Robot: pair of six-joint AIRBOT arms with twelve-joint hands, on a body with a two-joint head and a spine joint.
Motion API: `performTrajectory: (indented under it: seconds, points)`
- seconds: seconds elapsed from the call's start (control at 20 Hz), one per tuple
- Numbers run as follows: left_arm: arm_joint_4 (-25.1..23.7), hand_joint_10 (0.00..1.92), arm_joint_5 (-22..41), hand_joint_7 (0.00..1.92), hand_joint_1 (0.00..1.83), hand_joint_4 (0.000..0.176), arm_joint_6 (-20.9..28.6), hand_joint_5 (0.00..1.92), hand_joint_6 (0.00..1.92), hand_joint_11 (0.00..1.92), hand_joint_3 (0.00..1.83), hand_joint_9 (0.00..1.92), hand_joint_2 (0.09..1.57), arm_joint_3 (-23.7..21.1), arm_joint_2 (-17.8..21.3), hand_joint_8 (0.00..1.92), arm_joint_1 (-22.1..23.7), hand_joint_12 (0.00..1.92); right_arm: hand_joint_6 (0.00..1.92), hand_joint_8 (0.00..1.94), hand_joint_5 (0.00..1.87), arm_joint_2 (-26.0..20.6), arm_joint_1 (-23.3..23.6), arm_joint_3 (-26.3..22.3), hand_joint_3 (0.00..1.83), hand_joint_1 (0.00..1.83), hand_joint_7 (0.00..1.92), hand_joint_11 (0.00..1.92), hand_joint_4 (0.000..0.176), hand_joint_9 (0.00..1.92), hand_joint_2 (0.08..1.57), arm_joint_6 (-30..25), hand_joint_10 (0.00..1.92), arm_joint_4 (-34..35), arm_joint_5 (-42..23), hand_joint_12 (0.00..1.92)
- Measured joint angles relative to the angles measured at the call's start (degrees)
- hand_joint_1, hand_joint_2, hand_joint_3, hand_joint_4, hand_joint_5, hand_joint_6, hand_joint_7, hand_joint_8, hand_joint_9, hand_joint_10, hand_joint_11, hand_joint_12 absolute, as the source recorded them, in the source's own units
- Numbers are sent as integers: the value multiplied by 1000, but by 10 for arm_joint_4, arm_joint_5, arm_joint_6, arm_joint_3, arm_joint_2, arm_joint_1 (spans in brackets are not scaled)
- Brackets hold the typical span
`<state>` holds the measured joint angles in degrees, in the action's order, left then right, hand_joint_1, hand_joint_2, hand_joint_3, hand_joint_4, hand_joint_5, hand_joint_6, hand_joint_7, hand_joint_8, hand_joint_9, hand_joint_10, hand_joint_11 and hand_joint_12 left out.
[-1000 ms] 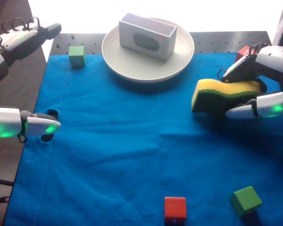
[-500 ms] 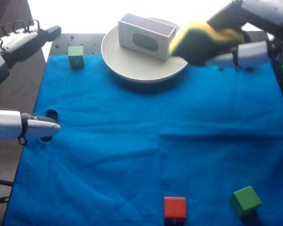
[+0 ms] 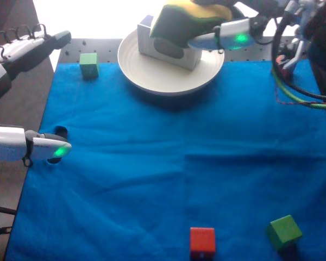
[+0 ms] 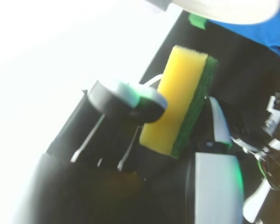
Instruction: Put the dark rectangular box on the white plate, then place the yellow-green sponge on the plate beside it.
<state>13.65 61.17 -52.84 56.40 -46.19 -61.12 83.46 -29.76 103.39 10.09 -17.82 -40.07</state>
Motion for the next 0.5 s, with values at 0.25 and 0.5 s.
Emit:
performTrajectory:
  seconds: [0.25, 0.5]
  points:
    - [-5, 0, -7, 0, 877, 156, 5, 0, 0, 0, 0, 0, 804, 3, -5, 0, 0, 0, 6, 34, 445, 26, 2, 20, 0, 834, 466, 230, 35, 452, 906, 0, 359, -2, 40, 1222]
    - [-5, 0, -6, 0, 880, 133, 6, 0, 0, 0, 3, 0, 810, 3, -5, 0, 0, 0, 2, 4, 153, 26, 2, 22, 0, 739, 157, 0, 101, 180, 843, 0, 14, 0, 40, 930]
